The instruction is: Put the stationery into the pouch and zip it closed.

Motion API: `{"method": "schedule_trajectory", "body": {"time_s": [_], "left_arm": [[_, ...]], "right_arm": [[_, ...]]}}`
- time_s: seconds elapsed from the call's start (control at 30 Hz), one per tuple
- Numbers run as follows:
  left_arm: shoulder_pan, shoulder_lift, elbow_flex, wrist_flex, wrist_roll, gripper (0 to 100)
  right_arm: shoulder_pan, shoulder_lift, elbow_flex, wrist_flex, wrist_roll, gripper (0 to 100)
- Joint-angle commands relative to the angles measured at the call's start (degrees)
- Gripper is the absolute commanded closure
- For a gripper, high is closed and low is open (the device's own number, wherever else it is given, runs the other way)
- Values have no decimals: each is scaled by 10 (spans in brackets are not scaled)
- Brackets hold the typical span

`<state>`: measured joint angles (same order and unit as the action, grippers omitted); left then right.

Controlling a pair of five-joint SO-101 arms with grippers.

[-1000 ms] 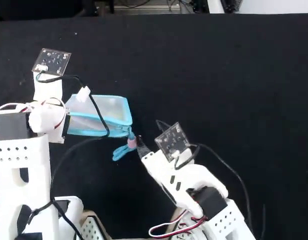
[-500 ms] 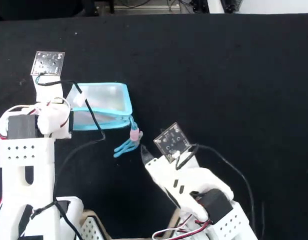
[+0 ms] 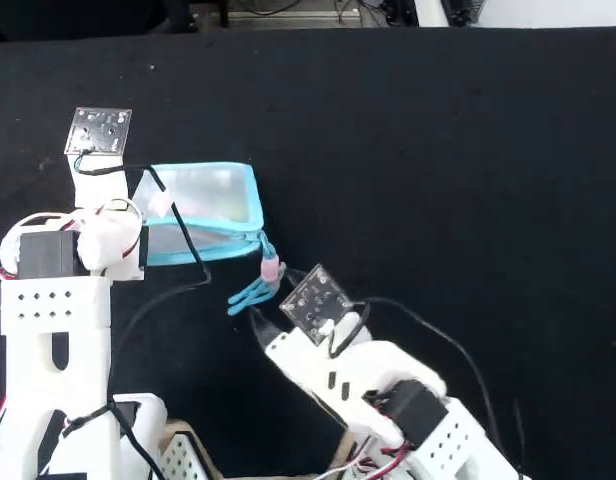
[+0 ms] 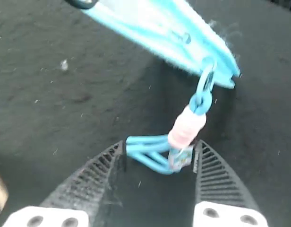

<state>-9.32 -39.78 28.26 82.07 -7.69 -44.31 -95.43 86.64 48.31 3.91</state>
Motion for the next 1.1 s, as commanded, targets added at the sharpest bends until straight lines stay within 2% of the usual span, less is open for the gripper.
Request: {"method": "schedule_trajectory", "body": {"time_s": [0.0, 0.17, 0.27, 0.57, 0.77, 0.9, 1.07], "left_arm": [[-2, 4, 17, 0, 9, 970], [-2, 4, 17, 0, 9, 970], [-2, 4, 17, 0, 9, 970], [-2, 4, 17, 0, 33, 970], [-2, 4, 17, 0, 33, 970], [-2, 4, 17, 2, 33, 970], [-2, 4, 17, 3, 33, 970]], "right_arm": [[30, -7, 14, -81, -5, 772], [61, -6, 56, -185, -62, 772], [72, -5, 85, -238, -65, 773], [65, -3, 94, -274, -65, 774], [65, 0, 97, -287, -64, 880], [66, 0, 97, -285, -64, 879], [67, 0, 99, -283, -64, 825]]}}
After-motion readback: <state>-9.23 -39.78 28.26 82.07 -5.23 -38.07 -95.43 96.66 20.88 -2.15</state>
